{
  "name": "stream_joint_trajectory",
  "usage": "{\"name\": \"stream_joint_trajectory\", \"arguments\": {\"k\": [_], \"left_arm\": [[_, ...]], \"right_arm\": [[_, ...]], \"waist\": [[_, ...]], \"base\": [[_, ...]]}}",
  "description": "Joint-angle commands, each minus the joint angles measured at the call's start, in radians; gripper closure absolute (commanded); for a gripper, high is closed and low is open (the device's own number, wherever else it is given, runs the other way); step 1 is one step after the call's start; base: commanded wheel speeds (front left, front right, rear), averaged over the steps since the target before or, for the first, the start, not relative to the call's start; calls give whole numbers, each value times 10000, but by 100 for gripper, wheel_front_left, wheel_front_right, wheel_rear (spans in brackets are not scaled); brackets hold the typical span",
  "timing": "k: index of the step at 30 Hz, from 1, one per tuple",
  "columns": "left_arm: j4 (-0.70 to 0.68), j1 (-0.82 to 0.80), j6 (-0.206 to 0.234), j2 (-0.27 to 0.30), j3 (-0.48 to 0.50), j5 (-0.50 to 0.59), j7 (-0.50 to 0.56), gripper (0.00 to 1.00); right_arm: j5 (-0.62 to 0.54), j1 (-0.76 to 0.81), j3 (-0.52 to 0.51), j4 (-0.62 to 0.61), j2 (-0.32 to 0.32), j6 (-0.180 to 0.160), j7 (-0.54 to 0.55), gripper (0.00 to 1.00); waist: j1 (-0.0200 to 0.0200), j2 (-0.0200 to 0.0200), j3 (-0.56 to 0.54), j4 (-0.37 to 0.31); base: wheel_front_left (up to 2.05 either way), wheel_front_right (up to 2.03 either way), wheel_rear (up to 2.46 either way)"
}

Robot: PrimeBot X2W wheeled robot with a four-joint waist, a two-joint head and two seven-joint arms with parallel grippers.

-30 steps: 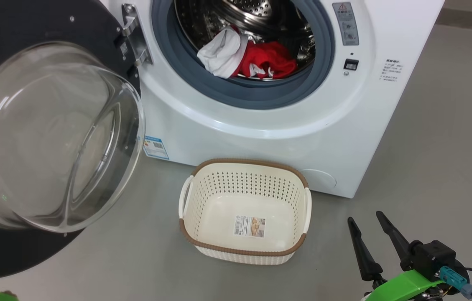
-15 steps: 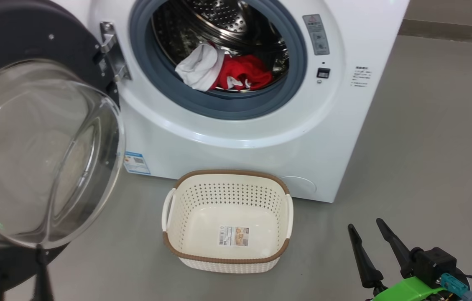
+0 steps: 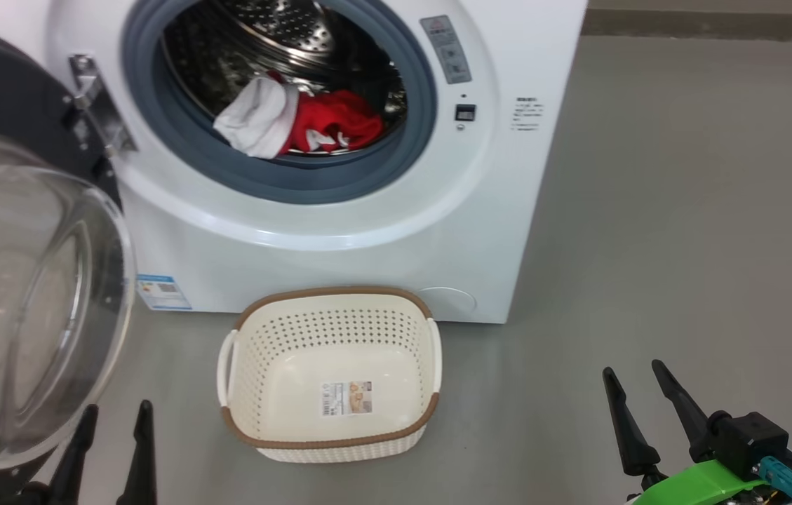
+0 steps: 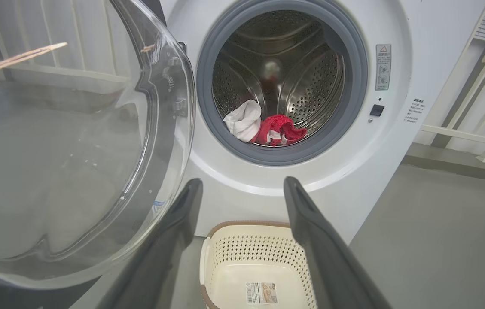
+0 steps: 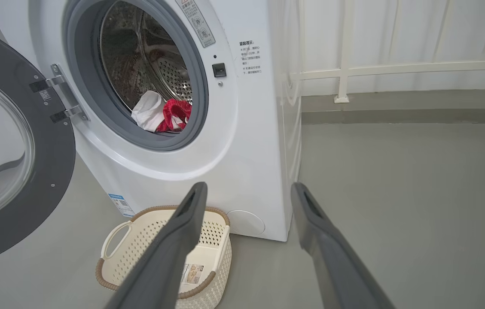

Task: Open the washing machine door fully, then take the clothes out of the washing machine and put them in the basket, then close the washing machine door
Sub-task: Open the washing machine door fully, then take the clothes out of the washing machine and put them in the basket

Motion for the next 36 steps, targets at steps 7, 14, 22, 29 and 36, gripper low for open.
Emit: {"name": "stream_joint_trajectory", "arguments": {"k": [7,14,22,29,36], "left_arm": [[-661,-26,16,213,-193,-397,-51,0],[-742,54,15,133,-418,-532,-51,0],[-768,5,15,203,-563,-586,-51,0],[-826,14,15,248,-654,-635,-51,0],[-940,24,15,278,-735,-684,-51,0]], "right_arm": [[-13,-150,-29,-407,-32,73,-93,0],[-23,-81,-253,-495,-17,73,-93,0],[-54,-68,-364,-549,-2,73,-93,0],[-63,-36,-373,-562,7,73,-93,0],[-69,-42,-335,-569,12,73,-93,0]], "waist": [[0,0,262,-856],[0,0,287,-1243],[0,0,300,-1336],[0,0,258,-1290],[0,0,271,-1256]], "base": [[0,0,0],[0,0,0],[0,0,0],[0,0,0],[0,0,0]]}}
